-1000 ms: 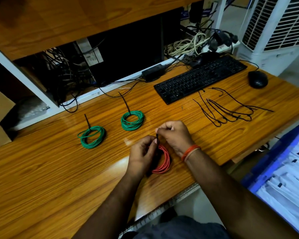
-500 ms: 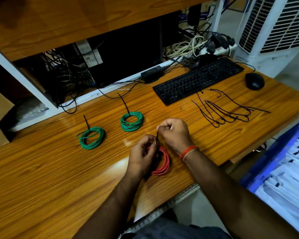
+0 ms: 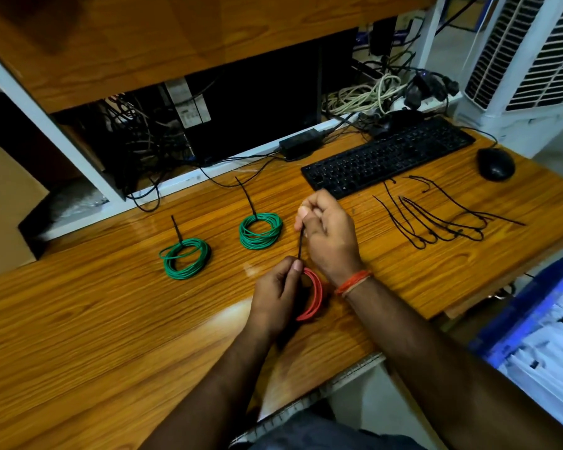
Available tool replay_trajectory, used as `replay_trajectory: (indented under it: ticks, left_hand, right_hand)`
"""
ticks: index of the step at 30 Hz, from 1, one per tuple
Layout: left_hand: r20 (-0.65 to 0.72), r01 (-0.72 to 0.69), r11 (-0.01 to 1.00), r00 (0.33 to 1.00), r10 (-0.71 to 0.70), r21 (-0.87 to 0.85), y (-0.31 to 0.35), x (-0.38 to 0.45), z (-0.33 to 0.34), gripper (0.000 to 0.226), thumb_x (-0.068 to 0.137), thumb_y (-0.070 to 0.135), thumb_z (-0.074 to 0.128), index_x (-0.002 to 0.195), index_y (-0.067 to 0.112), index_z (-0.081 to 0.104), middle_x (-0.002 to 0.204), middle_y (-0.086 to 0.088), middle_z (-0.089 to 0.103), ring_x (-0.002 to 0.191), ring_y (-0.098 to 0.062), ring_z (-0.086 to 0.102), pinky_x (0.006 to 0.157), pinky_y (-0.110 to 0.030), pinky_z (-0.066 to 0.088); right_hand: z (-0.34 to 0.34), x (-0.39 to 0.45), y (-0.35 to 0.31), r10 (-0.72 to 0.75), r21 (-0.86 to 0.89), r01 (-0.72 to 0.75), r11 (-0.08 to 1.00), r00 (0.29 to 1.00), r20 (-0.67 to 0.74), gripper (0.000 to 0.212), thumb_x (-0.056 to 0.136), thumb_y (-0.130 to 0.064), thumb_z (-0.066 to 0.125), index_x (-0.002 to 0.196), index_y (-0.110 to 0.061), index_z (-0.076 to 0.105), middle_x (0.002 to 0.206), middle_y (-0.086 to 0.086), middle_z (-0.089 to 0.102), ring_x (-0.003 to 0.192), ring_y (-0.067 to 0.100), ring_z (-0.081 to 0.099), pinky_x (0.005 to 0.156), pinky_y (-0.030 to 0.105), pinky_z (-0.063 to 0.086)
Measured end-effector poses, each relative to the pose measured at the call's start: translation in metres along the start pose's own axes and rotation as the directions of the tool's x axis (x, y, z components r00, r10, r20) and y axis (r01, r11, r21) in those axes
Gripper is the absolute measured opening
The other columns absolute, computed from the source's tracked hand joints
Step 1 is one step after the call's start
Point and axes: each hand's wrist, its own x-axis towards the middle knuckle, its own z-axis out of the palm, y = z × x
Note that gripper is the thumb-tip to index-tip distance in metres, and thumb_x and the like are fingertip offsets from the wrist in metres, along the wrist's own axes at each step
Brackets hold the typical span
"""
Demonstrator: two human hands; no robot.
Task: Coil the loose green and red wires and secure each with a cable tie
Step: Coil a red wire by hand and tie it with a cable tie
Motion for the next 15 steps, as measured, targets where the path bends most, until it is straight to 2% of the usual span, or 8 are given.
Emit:
replay_trajectory:
  ticks: [3, 5, 7, 9, 10, 12, 15]
  left_hand:
    - [-0.007, 0.000, 1.000, 1.000, 0.000, 0.020, -0.002, 0.001, -0.007, 0.047, 0.104, 0.049, 0.044, 0.096, 0.007, 0.063, 0.089, -0.017, 0.066, 0.084, -0.035, 0.061, 0.075, -0.054, 0.049]
    - [0.008, -0.021, 0.998, 1.000, 0.020, 0.064, -0.002, -0.001, -0.010, 0.048, 0.104, 0.050, 0.042, 0.098, 0.007, 0.062, 0.089, -0.015, 0.067, 0.084, -0.031, 0.062, 0.075, -0.050, 0.049]
    - [0.005, -0.036, 0.992, 0.999, 0.035, 0.124, -0.002, -0.005, -0.017, 0.046, 0.105, 0.049, 0.040, 0.095, 0.010, 0.060, 0.083, -0.007, 0.064, 0.077, -0.021, 0.060, 0.070, -0.040, 0.047]
    - [-0.041, -0.023, 0.984, 0.999, 0.031, 0.175, -0.001, -0.011, -0.032, 0.035, 0.108, 0.040, 0.044, 0.087, 0.015, 0.056, 0.074, 0.004, 0.058, 0.068, -0.007, 0.054, 0.063, -0.026, 0.039]
    - [-0.082, -0.002, 0.983, 0.996, 0.018, 0.184, -0.001, -0.016, -0.042, 0.031, 0.109, 0.034, 0.046, 0.083, 0.018, 0.054, 0.071, 0.007, 0.055, 0.066, -0.004, 0.051, 0.062, -0.022, 0.036]
    - [-0.216, 0.081, 0.986, 0.975, -0.048, 0.146, -0.001, -0.029, -0.072, 0.032, 0.108, 0.030, 0.049, 0.080, 0.017, 0.054, 0.069, 0.003, 0.054, 0.065, -0.003, 0.049, 0.060, -0.028, 0.038]
    - [-0.449, 0.184, 0.982, 0.881, -0.150, 0.032, -0.006, -0.047, -0.139, 0.037, 0.106, 0.037, 0.049, 0.086, 0.009, 0.061, 0.077, -0.007, 0.062, 0.069, -0.012, 0.055, 0.066, -0.037, 0.043]
  right_hand:
    - [0.008, -0.011, -0.013, -0.128, -0.054, 0.127, 0.990, 0.992, -0.009, 0.015, 0.101, -0.003, 0.053, 0.089, -0.011, 0.056, 0.073, -0.002, 0.062, 0.068, 0.007, 0.059, 0.066, 0.020, 0.047]
    - [0.012, -0.014, -0.014, -0.169, -0.064, 0.167, 0.984, 0.985, -0.038, 0.016, 0.101, 0.001, 0.053, 0.088, -0.009, 0.057, 0.073, -0.001, 0.062, 0.069, 0.007, 0.060, 0.066, 0.016, 0.045]
    - [0.015, -0.014, -0.014, -0.139, -0.013, 0.139, 0.990, 0.988, -0.063, 0.017, 0.101, 0.000, 0.053, 0.087, -0.009, 0.056, 0.074, -0.001, 0.062, 0.069, 0.009, 0.061, 0.066, 0.019, 0.046]
    - [0.022, -0.016, -0.016, -0.102, 0.043, 0.103, 0.994, 0.995, -0.009, 0.016, 0.103, -0.005, 0.053, 0.089, -0.010, 0.057, 0.076, -0.003, 0.064, 0.068, 0.009, 0.061, 0.065, 0.024, 0.047]
    - [0.027, -0.019, -0.018, -0.090, 0.063, 0.087, 0.994, 0.994, 0.055, 0.014, 0.104, -0.008, 0.054, 0.091, -0.012, 0.059, 0.078, -0.003, 0.067, 0.069, 0.009, 0.062, 0.064, 0.026, 0.049]
    - [0.039, -0.026, -0.023, -0.093, 0.100, 0.074, 0.992, 0.974, 0.206, 0.009, 0.105, -0.014, 0.056, 0.100, -0.018, 0.062, 0.086, -0.003, 0.071, 0.074, 0.013, 0.066, 0.066, 0.030, 0.055]
    - [0.057, -0.028, -0.024, -0.086, 0.135, 0.044, 0.990, 0.939, 0.332, 0.007, 0.103, -0.020, 0.060, 0.107, -0.025, 0.063, 0.092, -0.003, 0.071, 0.083, 0.018, 0.069, 0.071, 0.038, 0.060]
